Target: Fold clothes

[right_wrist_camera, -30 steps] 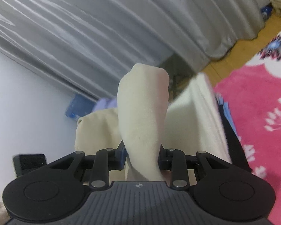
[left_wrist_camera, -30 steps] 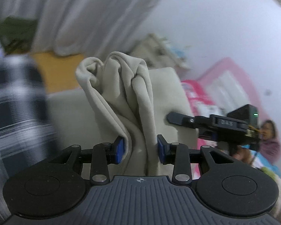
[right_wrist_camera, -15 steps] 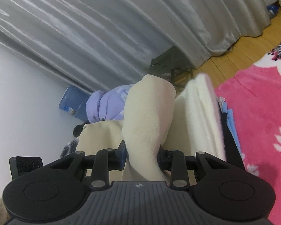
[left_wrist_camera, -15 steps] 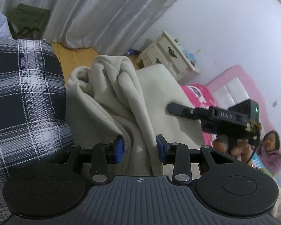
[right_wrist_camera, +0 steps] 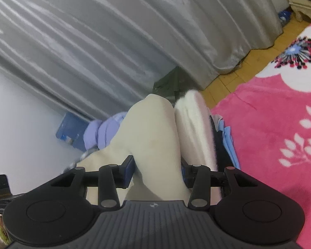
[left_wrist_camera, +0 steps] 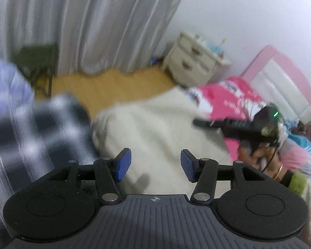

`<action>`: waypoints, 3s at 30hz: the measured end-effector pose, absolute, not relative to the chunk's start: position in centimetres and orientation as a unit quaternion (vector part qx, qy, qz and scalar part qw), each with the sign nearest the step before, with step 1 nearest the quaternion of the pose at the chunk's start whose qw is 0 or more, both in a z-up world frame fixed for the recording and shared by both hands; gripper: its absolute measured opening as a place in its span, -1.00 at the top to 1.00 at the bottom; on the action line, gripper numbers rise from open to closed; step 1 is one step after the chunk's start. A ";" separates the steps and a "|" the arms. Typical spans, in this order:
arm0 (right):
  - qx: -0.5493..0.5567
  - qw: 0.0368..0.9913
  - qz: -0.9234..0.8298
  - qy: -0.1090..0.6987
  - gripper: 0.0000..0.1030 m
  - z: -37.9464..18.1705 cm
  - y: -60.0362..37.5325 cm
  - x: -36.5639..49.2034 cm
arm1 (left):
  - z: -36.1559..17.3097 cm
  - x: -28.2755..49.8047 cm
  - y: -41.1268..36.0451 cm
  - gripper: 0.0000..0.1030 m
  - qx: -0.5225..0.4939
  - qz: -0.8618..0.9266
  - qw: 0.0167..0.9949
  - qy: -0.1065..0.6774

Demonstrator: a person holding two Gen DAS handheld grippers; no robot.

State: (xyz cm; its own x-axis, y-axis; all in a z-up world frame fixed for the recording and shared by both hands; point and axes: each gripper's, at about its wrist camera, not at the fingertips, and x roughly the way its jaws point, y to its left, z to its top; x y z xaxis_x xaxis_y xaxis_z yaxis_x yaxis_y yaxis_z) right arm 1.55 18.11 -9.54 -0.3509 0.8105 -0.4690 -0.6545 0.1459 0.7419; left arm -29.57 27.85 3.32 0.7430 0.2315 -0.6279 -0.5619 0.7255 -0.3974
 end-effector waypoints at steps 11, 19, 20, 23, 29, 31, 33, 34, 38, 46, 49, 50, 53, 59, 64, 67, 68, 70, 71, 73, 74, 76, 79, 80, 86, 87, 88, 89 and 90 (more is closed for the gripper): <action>0.147 0.594 0.634 0.473 0.39 -11.3 16.0 0.7 | -2.0 -15.1 34.3 -0.02 -0.218 0.225 0.903 0.295; 0.177 0.591 0.613 0.494 0.13 -12.4 13.6 3.3 | -3.7 -14.6 34.2 -0.13 -0.201 0.214 0.911 0.290; 0.174 0.592 0.620 0.485 0.00 -11.9 12.4 3.6 | -3.7 -14.8 34.4 -0.14 -0.205 0.212 0.911 0.288; 0.149 0.590 0.633 0.478 -0.21 -11.3 9.5 3.9 | -4.1 -14.9 34.9 -0.19 -0.210 0.204 0.915 0.278; 0.104 0.584 0.645 0.482 -0.12 -12.5 8.3 0.9 | -4.7 -14.9 35.3 -0.31 -0.207 0.196 0.922 0.262; 0.099 0.593 0.643 0.473 0.06 -12.2 8.0 0.3 | -4.8 -14.9 35.6 -0.35 -0.210 0.192 0.923 0.259; 0.092 0.601 0.639 0.471 0.21 -11.8 7.7 -0.2 | -4.8 -14.8 35.8 -0.36 -0.215 0.185 0.924 0.259; 0.087 0.604 0.637 0.470 0.24 -11.5 7.6 -0.5 | -4.7 -14.8 35.8 -0.36 -0.215 0.180 0.924 0.259; 0.085 0.596 0.641 0.476 0.28 -11.0 5.5 -1.4 | -4.4 -14.0 34.5 -0.36 -0.184 0.154 0.934 0.266; 0.085 0.631 0.618 0.461 0.15 -12.0 3.2 -0.3 | -5.1 -13.3 34.7 -0.41 -0.185 0.152 0.933 0.270; 0.027 0.659 0.646 0.384 0.36 -8.1 1.7 -1.9 | -5.2 -13.7 34.7 -0.47 -0.179 0.154 0.935 0.266; 0.008 0.654 0.666 0.359 0.38 -7.0 1.7 -3.0 | -5.3 -13.8 34.8 -0.49 -0.180 0.155 0.935 0.265; -0.107 0.650 0.696 0.286 0.39 -6.7 3.2 -7.5 | -5.4 -13.8 34.6 -0.51 -0.173 0.158 0.937 0.260; -0.260 0.693 0.640 0.204 0.43 -10.6 5.6 -11.8 | -4.9 -13.7 34.2 -0.49 -0.163 0.165 0.936 0.264; -0.240 0.706 0.633 0.206 0.42 -6.4 4.4 -11.7 | -2.0 -14.5 31.7 -0.39 -0.137 0.123 0.954 0.236; -0.223 0.713 0.636 0.193 0.42 -5.5 5.6 -11.6 | -2.5 -12.4 30.2 -0.39 -0.093 0.105 0.958 0.250; -0.229 0.718 0.631 0.185 0.43 -6.0 6.5 -11.6 | -3.3 -11.5 30.1 -0.39 -0.076 0.114 0.955 0.262; -0.245 0.731 0.612 0.178 0.43 -7.1 8.2 -11.3 | -5.0 -10.0 30.2 -0.49 -0.052 0.130 0.949 0.282; -0.239 0.736 0.605 0.186 0.42 -7.6 8.8 -10.7 | -5.6 -9.9 30.7 -0.51 -0.064 0.136 0.947 0.285; -0.181 0.740 0.608 0.226 0.42 -7.6 8.7 -8.5 | -5.6 -10.5 31.6 -0.51 -0.100 0.139 0.945 0.279; -0.141 0.737 0.610 0.254 0.42 -7.4 8.5 -7.0 | -5.4 -11.0 31.5 -0.51 -0.100 0.141 0.946 0.273; -0.083 0.729 0.613 0.292 0.34 -7.5 8.5 -4.0 | -4.9 -11.9 31.4 -0.50 -0.099 0.143 0.949 0.263; -0.031 0.701 0.626 0.341 0.12 -8.5 10.3 -0.4 | -4.5 -12.9 31.8 -0.51 -0.106 0.139 0.950 0.259; -0.016 0.689 0.630 0.358 0.10 -9.0 11.2 0.6 | -4.5 -13.0 32.2 -0.51 -0.116 0.138 0.949 0.259; 0.044 0.637 0.656 0.401 0.11 -10.8 15.6 2.6 | -5.2 -13.3 33.2 -0.52 -0.145 0.131 0.948 0.253; 0.052 0.630 0.660 0.406 0.19 -11.1 16.0 2.9 | -5.3 -13.3 33.3 -0.52 -0.146 0.133 0.947 0.252; 0.056 0.626 0.664 0.406 0.27 -11.3 16.4 3.0 | -5.4 -13.5 33.5 -0.52 -0.148 0.135 0.947 0.250; 0.058 0.626 0.667 0.400 0.49 -11.2 16.5 2.9 | -5.4 -13.7 33.7 -0.52 -0.152 0.137 0.947 0.246; 0.060 0.628 0.670 0.393 0.55 -11.0 16.6 2.6 | -5.3 -14.0 33.9 -0.52 -0.155 0.140 0.947 0.242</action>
